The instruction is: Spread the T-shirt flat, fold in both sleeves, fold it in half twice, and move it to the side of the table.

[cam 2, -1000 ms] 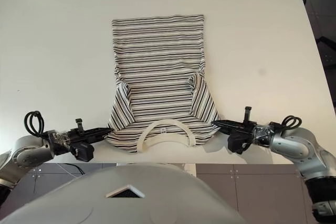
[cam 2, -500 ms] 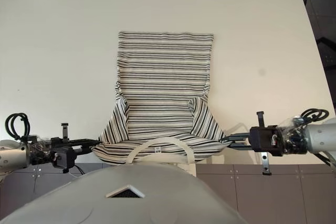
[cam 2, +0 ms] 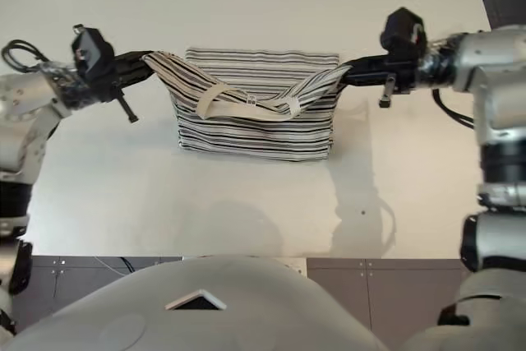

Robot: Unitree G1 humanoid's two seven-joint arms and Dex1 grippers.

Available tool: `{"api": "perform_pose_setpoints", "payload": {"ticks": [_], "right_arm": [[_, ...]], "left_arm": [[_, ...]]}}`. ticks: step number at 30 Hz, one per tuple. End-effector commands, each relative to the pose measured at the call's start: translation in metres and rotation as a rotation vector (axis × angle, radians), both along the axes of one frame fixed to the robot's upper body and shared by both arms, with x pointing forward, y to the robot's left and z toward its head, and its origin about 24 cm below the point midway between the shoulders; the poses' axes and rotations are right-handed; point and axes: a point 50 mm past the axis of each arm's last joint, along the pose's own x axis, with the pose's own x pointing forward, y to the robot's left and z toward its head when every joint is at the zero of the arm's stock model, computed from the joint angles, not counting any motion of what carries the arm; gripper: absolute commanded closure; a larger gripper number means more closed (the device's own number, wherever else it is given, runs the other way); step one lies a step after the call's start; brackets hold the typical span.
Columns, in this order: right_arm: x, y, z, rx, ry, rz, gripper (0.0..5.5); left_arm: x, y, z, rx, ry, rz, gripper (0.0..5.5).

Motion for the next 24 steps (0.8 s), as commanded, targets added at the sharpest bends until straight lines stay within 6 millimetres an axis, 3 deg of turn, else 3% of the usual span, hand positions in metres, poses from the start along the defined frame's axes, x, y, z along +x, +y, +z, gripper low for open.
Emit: {"api": "perform_pose_setpoints", "payload": {"ticks": [1,5,6,9,11,18,21,24], "right_arm": [[0.035,0.003,-0.007,-0.037,-0.006,-0.086,5.39],[0.048,-0.001,-0.026,-0.106,0.010,-0.189,5.39],[0.048,-0.002,-0.035,-0.145,0.012,-0.212,5.40],[0.050,-0.001,-0.053,-0.179,0.007,-0.315,4.75],[0.051,-0.003,-0.060,-0.153,0.012,-0.406,4.41],[0.045,-0.012,-0.079,-0.047,0.069,-0.646,3.15],[0.045,-0.011,-0.082,-0.027,0.059,-0.685,2.59],[0.054,-0.006,-0.068,0.052,-0.043,-0.693,2.59]], "left_arm": [[0.035,-0.010,-0.015,0.083,0.024,0.036,5.40],[0.058,-0.015,-0.040,0.135,0.071,0.120,5.40],[0.059,-0.014,-0.049,0.152,0.093,0.141,5.14],[0.059,-0.014,-0.069,0.175,0.127,0.201,4.70],[0.064,-0.015,-0.070,0.106,0.134,0.266,4.41],[0.079,-0.011,-0.064,-0.114,0.240,0.502,4.37],[0.077,-0.008,-0.071,-0.058,0.279,0.547,4.37],[0.080,-0.008,-0.063,0.010,0.154,0.524,4.37]]}}
